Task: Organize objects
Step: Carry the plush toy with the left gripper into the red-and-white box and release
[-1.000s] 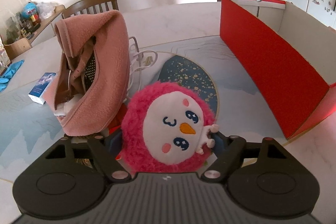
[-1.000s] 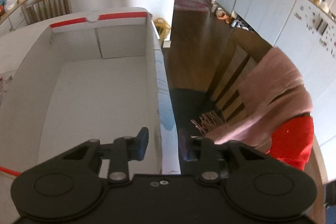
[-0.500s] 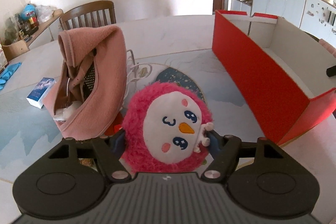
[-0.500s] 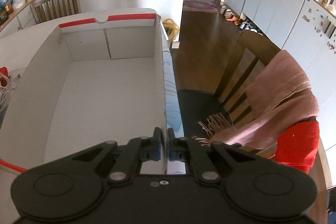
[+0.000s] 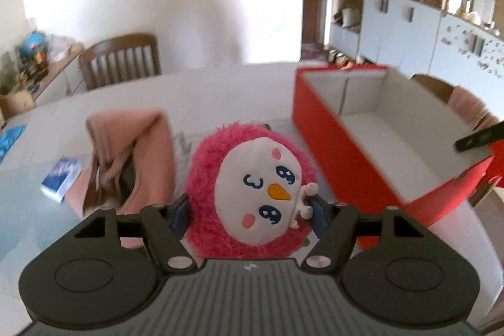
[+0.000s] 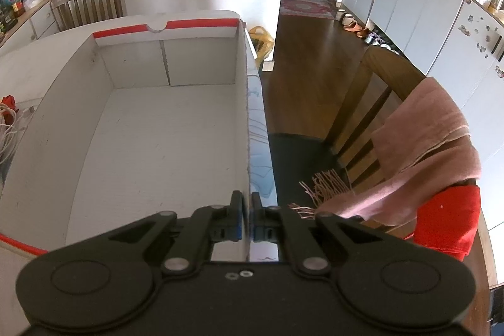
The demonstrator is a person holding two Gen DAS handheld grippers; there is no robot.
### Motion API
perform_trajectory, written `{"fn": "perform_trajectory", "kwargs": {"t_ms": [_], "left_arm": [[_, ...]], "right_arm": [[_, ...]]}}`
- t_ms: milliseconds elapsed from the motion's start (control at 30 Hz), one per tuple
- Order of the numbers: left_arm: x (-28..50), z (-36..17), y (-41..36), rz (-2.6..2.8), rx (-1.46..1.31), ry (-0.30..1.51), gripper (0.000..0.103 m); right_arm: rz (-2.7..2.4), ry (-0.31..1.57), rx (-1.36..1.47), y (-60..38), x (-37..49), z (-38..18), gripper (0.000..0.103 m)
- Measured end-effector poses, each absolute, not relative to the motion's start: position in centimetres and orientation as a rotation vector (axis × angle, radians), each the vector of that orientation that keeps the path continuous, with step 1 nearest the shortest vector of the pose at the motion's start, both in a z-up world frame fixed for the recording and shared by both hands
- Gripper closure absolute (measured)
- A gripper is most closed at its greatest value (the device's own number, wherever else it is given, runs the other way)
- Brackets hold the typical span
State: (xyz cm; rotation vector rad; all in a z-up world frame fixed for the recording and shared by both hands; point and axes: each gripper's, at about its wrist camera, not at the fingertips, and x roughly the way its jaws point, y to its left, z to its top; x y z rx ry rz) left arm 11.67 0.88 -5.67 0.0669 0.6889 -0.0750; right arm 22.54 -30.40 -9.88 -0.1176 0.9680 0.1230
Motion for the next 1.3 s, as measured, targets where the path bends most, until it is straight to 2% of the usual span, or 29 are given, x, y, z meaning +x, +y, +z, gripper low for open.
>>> {"fn": "perform_trajectory", "kwargs": {"t_ms": [233,467,933,1300], "left_arm": [[13.7,-1.7,-3.3,-0.197,0.123,0.621,0.032],[17.1,-1.4,-7.2,-0.275,0.172,0.644,0.032],[24.1,-5.9,-14.4,-0.425,0.277,0.871,0.032],[26.7,-10.4,-16.5,-0.455,0.364,1.105,0.031]], "right_arm": [[0.139,0.984,-0.133,-30.3,22.7,-9.8,0.1],[0.161,1.003,-0.134,-30.4,22.9,-9.8,0.101],[0.196,1.022,-0.151,-30.3,22.8,-9.7,0.101],[0.212,1.024,-0.167,-30.2,22.8,-9.9,0.1]]}}
